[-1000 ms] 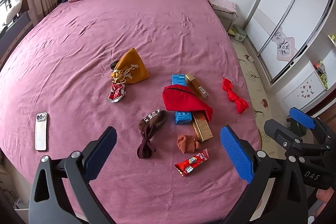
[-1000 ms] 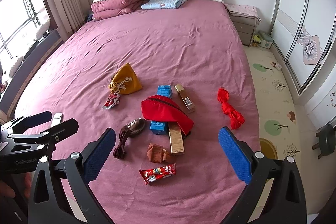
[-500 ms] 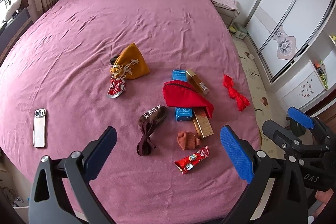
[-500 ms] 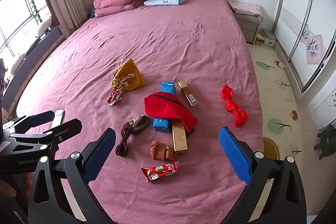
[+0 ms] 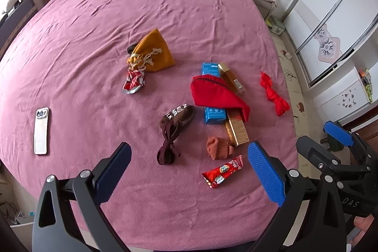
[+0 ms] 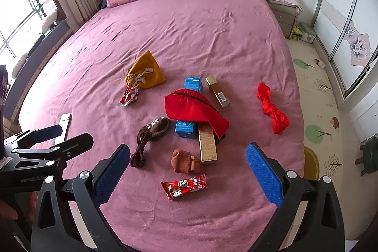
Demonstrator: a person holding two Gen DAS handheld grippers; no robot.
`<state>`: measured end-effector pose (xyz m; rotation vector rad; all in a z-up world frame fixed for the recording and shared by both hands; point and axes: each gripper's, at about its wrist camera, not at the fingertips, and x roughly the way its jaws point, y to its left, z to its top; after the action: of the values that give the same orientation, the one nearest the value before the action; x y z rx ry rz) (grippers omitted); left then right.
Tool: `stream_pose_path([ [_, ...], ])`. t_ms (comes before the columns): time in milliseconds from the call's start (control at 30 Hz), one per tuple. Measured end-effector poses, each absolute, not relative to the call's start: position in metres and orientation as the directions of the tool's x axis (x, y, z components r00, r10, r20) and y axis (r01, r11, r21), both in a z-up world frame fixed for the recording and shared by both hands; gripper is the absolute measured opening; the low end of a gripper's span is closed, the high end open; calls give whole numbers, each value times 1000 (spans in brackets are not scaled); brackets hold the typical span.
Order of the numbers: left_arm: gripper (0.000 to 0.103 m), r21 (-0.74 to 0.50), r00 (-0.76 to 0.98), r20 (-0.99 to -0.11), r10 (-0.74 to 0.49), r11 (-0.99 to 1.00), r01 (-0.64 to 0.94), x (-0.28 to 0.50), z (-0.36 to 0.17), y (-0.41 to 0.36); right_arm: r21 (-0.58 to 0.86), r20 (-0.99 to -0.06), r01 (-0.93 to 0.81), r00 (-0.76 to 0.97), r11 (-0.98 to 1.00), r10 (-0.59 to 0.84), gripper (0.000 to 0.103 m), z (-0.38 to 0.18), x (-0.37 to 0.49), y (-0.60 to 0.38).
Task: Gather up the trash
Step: 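Lower the left tool onto the brown sock pair and close it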
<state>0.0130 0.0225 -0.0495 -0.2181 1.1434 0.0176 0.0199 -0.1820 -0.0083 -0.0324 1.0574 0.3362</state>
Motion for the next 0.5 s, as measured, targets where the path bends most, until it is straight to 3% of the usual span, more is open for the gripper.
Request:
stream_pose_path([
  [500, 99, -149, 249, -963, -106, 975, -163, 43, -135, 38, 126, -903, -264, 368, 956, 221, 94, -64, 57, -173],
])
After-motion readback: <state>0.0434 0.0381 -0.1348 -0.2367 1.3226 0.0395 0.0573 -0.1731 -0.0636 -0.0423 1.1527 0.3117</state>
